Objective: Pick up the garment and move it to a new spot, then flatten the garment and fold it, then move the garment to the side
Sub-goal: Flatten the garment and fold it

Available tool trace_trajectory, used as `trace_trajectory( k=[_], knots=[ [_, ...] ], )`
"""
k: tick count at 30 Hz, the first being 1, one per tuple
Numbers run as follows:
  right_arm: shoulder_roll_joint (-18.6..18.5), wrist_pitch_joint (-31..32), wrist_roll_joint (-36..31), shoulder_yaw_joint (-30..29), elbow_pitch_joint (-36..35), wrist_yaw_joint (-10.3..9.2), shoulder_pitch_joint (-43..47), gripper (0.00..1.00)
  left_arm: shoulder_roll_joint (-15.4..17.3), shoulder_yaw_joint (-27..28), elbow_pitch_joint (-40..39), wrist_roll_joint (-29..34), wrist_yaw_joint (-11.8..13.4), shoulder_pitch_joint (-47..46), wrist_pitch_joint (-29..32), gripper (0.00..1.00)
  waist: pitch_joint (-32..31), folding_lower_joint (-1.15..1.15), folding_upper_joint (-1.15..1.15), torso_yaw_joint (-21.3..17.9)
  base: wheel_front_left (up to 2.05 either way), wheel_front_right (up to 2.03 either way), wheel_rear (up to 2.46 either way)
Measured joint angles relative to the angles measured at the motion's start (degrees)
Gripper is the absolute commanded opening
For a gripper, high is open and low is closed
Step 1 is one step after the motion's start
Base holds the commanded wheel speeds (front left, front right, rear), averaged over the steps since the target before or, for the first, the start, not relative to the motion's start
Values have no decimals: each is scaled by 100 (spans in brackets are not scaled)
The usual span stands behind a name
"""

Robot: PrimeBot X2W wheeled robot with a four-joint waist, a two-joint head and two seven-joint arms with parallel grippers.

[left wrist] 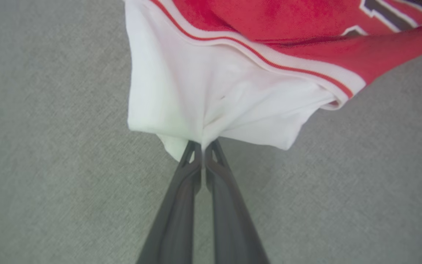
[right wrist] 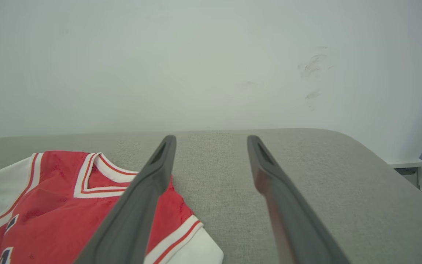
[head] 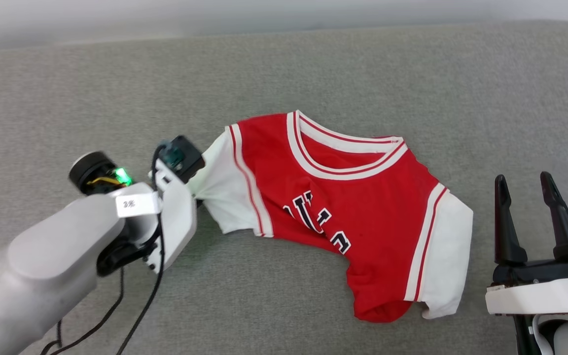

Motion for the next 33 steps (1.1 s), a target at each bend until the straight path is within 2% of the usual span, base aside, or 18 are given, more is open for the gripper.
trace_trajectory(
  k=[6, 12, 16, 20, 21, 22, 28, 33],
  knots=[
    [-1, 0, -22, -22, 27, 0, 120, 100, 443, -8, -270, -124, 330, 544, -59, 0, -274, 0, 0, 273, 0, 0, 0],
    [0, 0, -38, -9, 52, 0, 234, 100, 836, 40, -370, -528, 644, 1148, -170, 0, -473, 0, 0, 451, 0, 0, 0],
    [0, 0, -51, -1, 65, 0, 293, 100, 993, 69, -250, -782, 817, 1501, -223, 0, -525, 0, 0, 481, 0, 0, 0],
    [0, 0, -91, -14, 112, 0, 298, 100, 979, 135, -174, -940, 961, 1714, -430, 0, -565, 0, 0, 480, 0, 0, 0],
    [0, 0, -107, -21, 127, 0, 304, 100, 957, 170, -170, -965, 1003, 1753, -521, 40, -583, 0, 0, 482, 0, 0, 0],
    [0, 0, -114, -29, 137, 0, 322, 100, 926, 205, -162, -940, 1061, 1796, -681, 100, -605, 0, 0, 485, 0, 0, 0],
    [0, 0, -148, -108, 182, 0, 452, 100, 660, 492, -149, -709, 1439, 1909, -1836, 100, -797, 0, 0, 546, 0, 0, 0],
    [0, 0, -157, -138, 170, 0, 529, 100, 591, 581, -408, -571, 1697, 2058, -2345, 100, -967, -1, 0, 645, 0, 0, 0]
  ],
)
